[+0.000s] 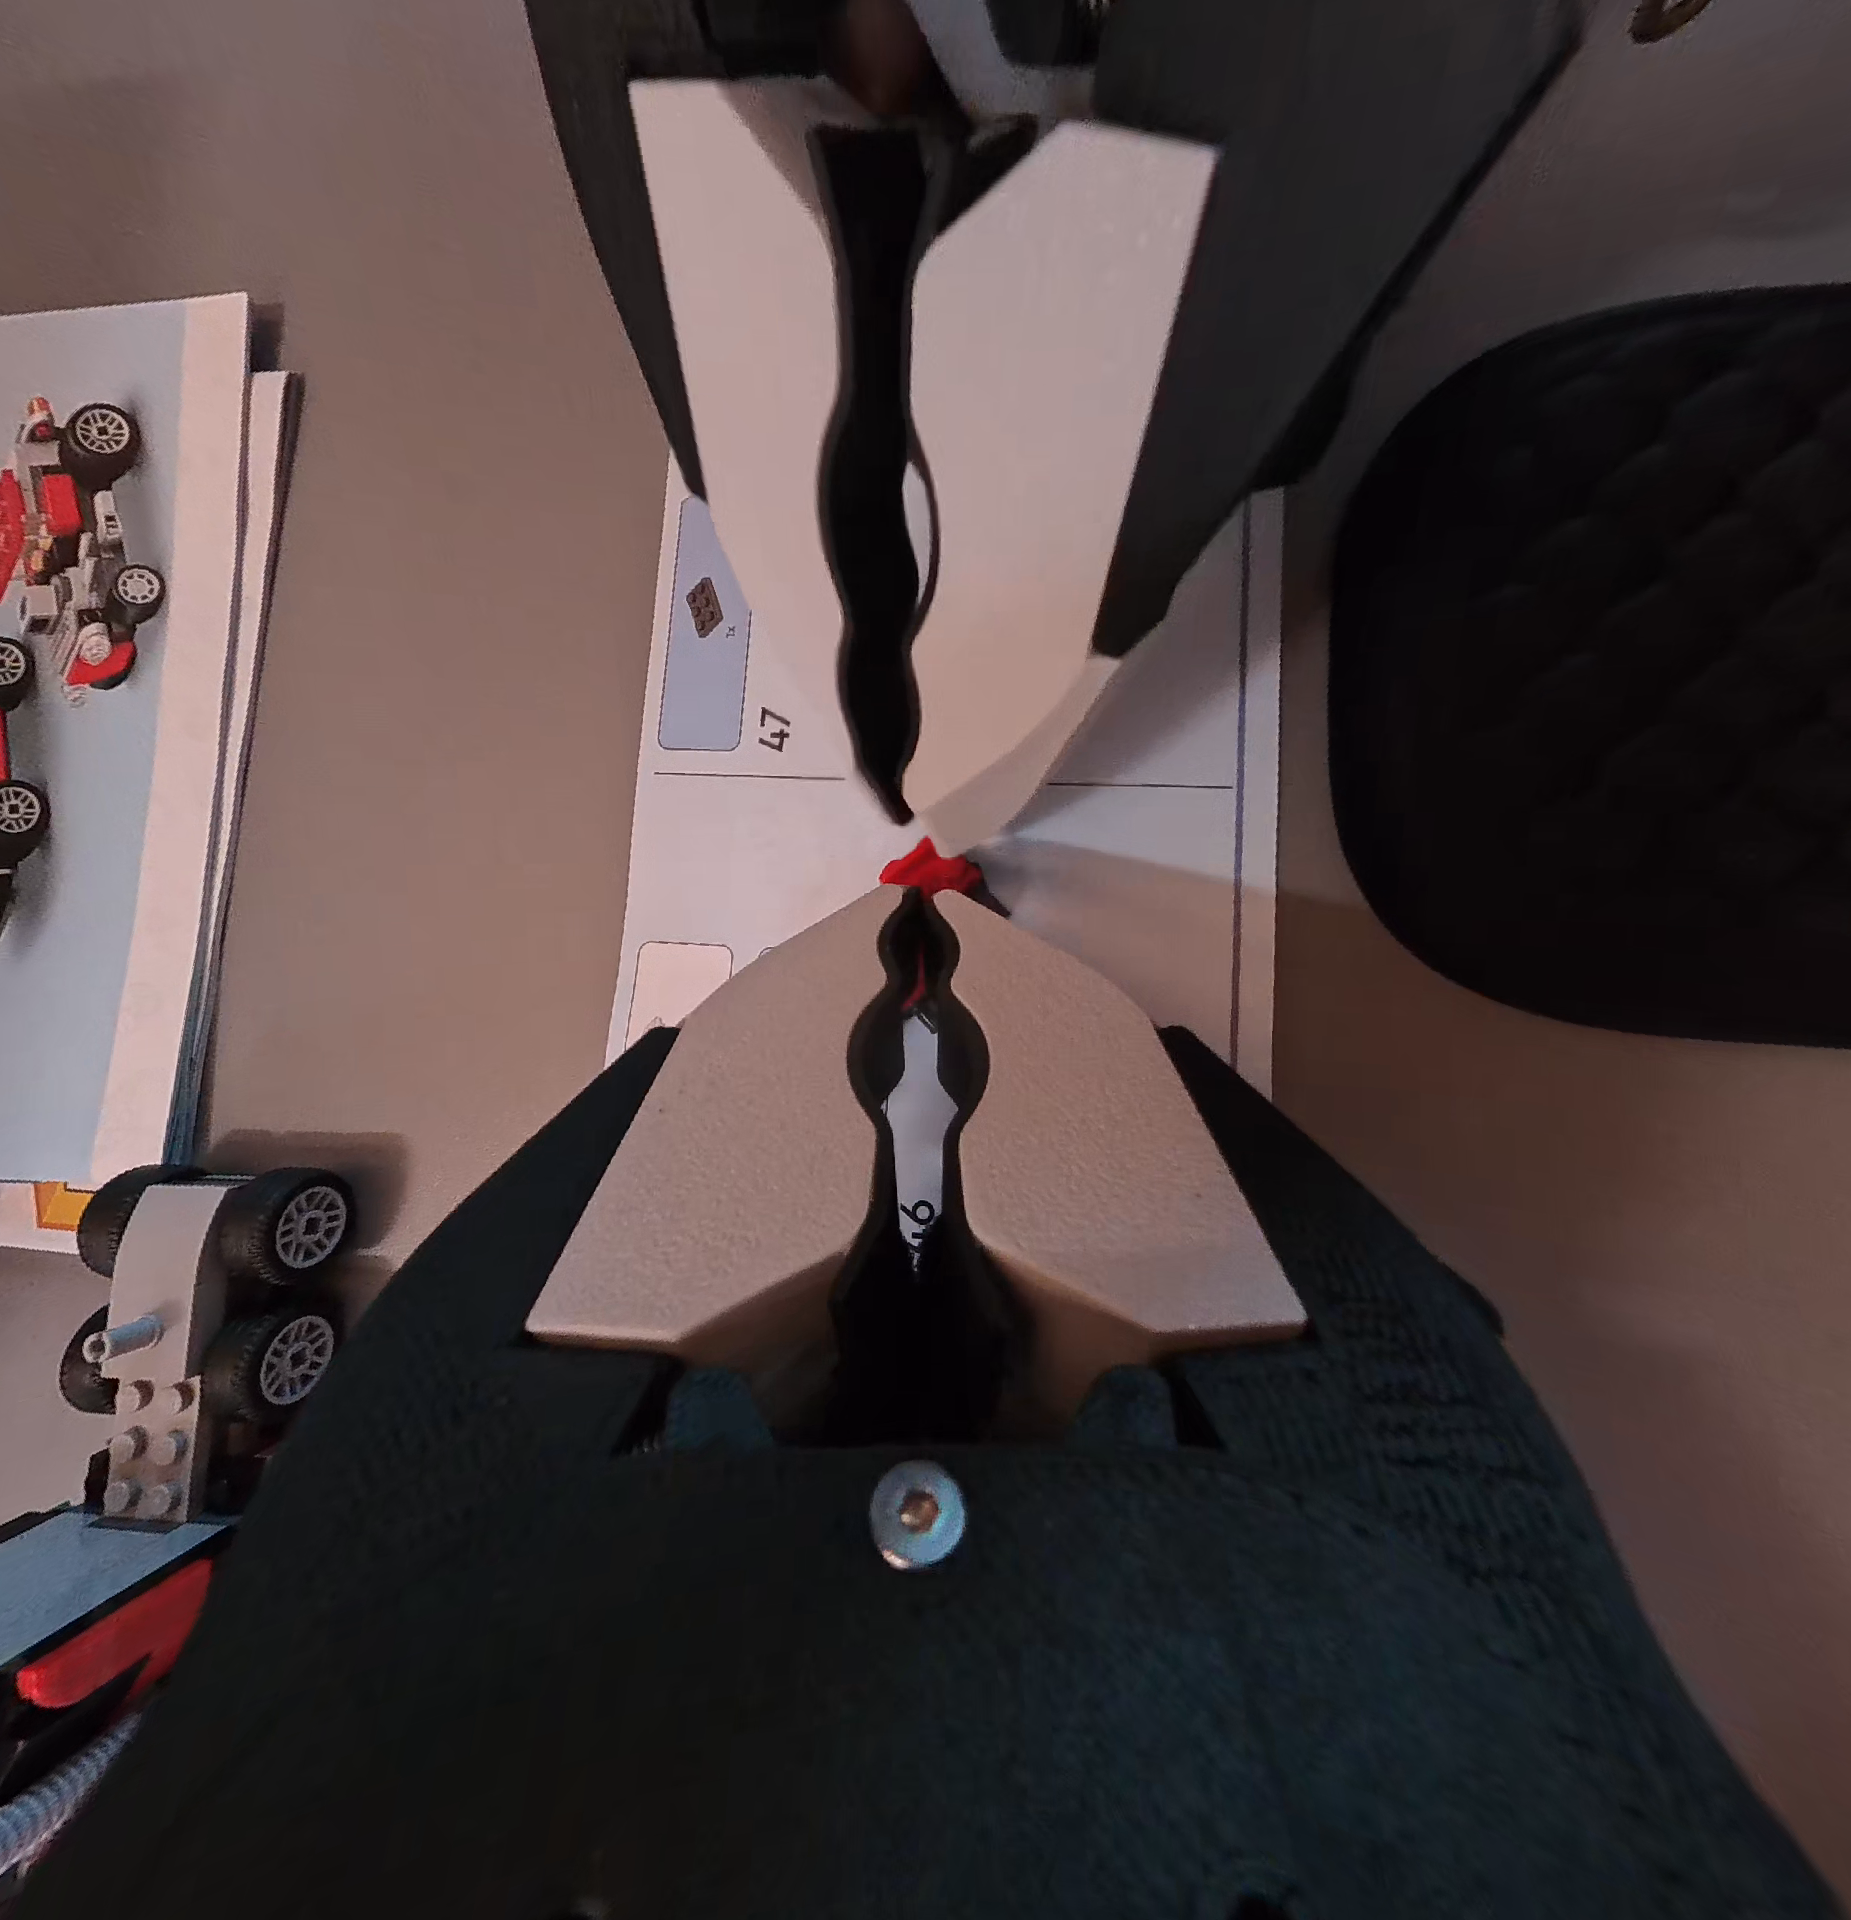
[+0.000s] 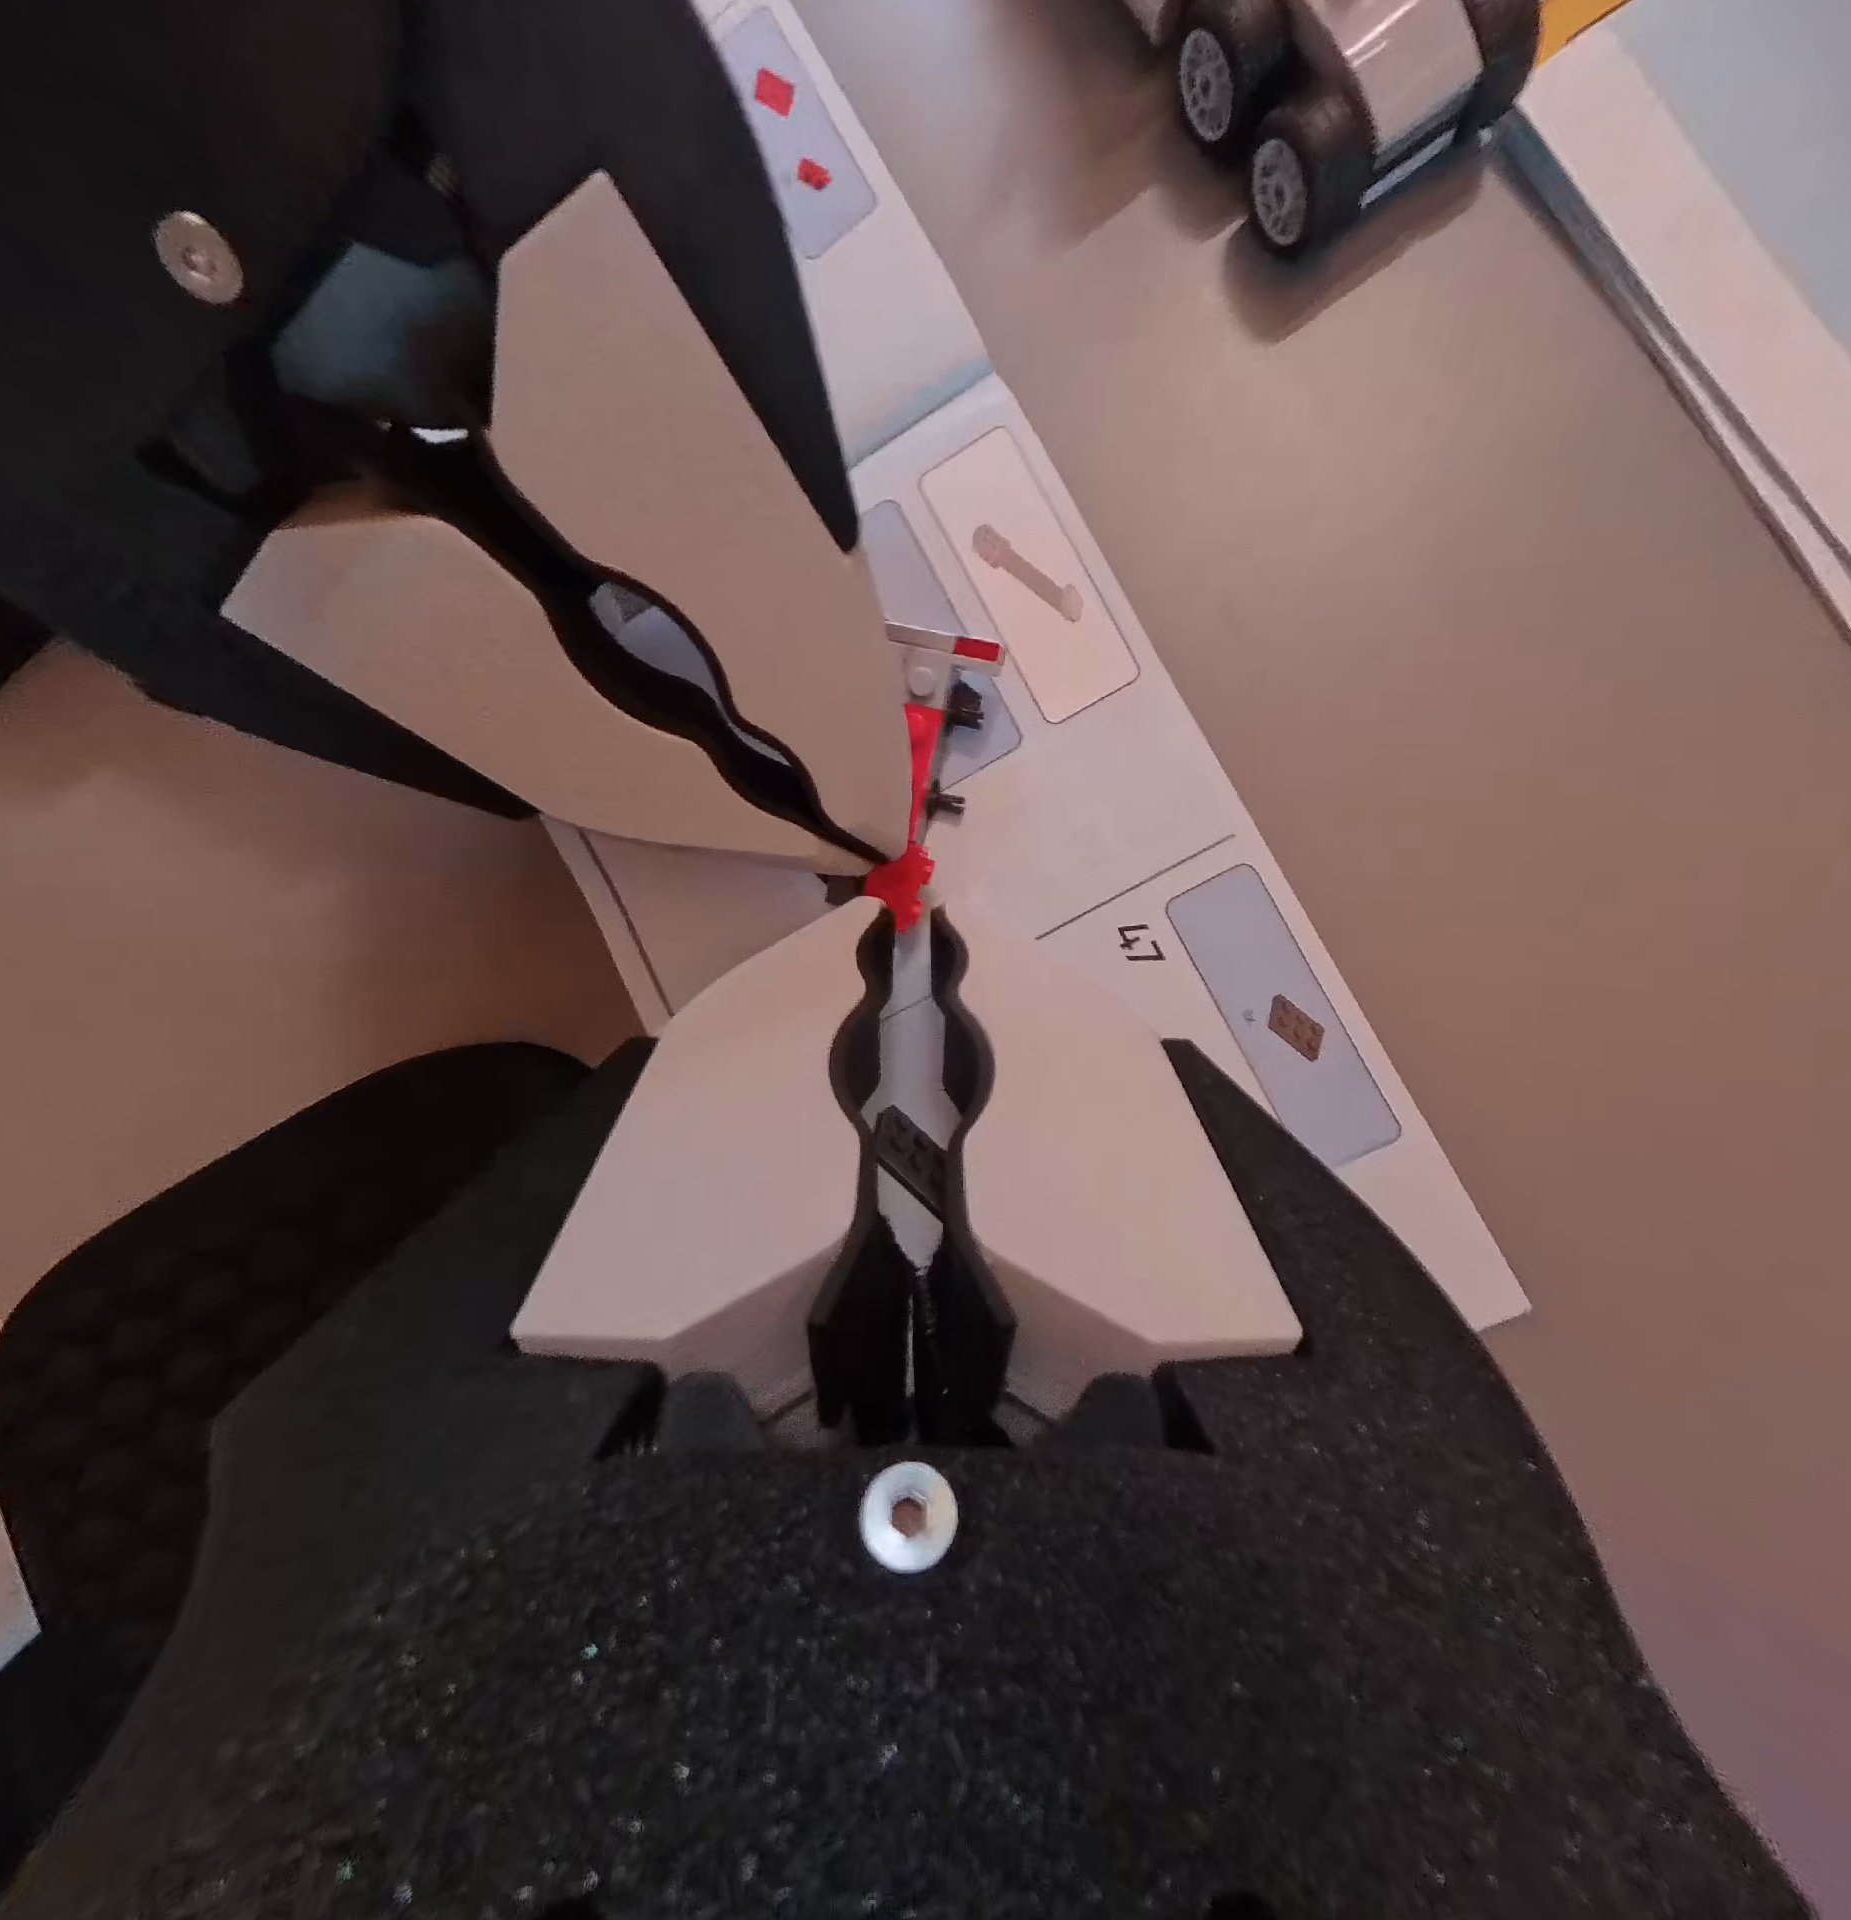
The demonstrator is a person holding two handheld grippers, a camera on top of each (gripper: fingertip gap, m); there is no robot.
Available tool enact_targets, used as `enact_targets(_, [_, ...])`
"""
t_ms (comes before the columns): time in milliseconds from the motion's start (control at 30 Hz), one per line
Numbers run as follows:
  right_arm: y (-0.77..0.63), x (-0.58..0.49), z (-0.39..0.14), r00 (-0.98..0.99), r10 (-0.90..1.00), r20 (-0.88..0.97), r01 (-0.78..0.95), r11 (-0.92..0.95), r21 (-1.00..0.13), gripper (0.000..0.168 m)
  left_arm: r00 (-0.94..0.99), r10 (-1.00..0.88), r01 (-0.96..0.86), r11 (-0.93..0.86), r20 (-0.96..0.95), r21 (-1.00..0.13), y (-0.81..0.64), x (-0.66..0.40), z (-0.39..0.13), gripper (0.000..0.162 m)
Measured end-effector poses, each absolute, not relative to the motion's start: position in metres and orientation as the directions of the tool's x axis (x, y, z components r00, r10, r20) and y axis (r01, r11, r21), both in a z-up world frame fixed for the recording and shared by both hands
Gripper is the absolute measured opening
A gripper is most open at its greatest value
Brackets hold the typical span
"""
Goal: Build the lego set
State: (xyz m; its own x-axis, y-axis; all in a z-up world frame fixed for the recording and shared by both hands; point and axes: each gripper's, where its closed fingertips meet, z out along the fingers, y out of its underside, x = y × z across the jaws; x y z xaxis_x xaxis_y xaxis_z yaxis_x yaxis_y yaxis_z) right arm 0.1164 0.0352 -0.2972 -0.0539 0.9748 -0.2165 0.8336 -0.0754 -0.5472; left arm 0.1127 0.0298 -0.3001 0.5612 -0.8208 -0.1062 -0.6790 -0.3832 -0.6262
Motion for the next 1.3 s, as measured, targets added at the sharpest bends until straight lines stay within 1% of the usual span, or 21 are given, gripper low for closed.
enact_targets(133, [0.038, 0.112, -0.296, -0.041, 0.971, -0.234, 0.811, -0.104, -0.575, 0.007, 0.557, -0.823, -0.683, -0.378, -0.111, -0.625, 0.030, 0.113, -0.300, 0.000])
enact_targets(233, [0.033, 0.110, -0.300, -0.056, 0.963, -0.264, 0.815, -0.109, -0.570, 0.005, 0.559, -0.822, -0.680, -0.380, -0.108, -0.627, 0.030, 0.113, -0.300, 0.000])
enact_targets(400, [0.031, 0.111, -0.300, -0.073, 0.971, -0.226, 0.823, -0.069, -0.563, 0.002, 0.540, -0.839, -0.656, -0.367, -0.070, -0.660, 0.029, 0.112, -0.298, 0.001])
enact_targets(500, [0.032, 0.111, -0.300, -0.078, 0.982, -0.172, 0.837, -0.029, -0.546, 0.002, 0.563, -0.823, -0.604, -0.347, -0.077, -0.718, 0.032, 0.100, -0.281, 0.002])
enact_targets(533, [0.032, 0.110, -0.300, -0.079, 0.985, -0.156, 0.842, -0.018, -0.539, 0.002, 0.576, -0.814, -0.596, -0.356, -0.075, -0.719, 0.032, 0.094, -0.278, 0.002])
enact_targets(667, [0.032, 0.110, -0.300, -0.085, 0.993, -0.077, 0.860, 0.034, -0.510, 0.002, 0.567, -0.823, -0.610, -0.395, -0.029, -0.687, 0.025, 0.089, -0.295, 0.002])
enact_targets(767, [0.031, 0.110, -0.300, -0.088, 0.996, -0.036, 0.864, 0.058, -0.501, 0.002, 0.561, -0.827, -0.615, -0.394, -0.027, -0.683, 0.024, 0.088, -0.295, 0.002])
enact_targets(1067, [0.031, 0.109, -0.299, -0.210, 0.969, 0.133, 0.840, 0.248, -0.482, 0.002, 0.563, -0.826, -0.608, -0.396, -0.022, -0.688, 0.024, 0.088, -0.296, 0.002])
enact_targets(1300, [0.031, 0.109, -0.300, -0.270, 0.942, 0.201, 0.854, 0.330, -0.402, 0.002, 0.563, -0.826, -0.591, -0.402, -0.001, -0.699, 0.024, 0.088, -0.295, 0.002])
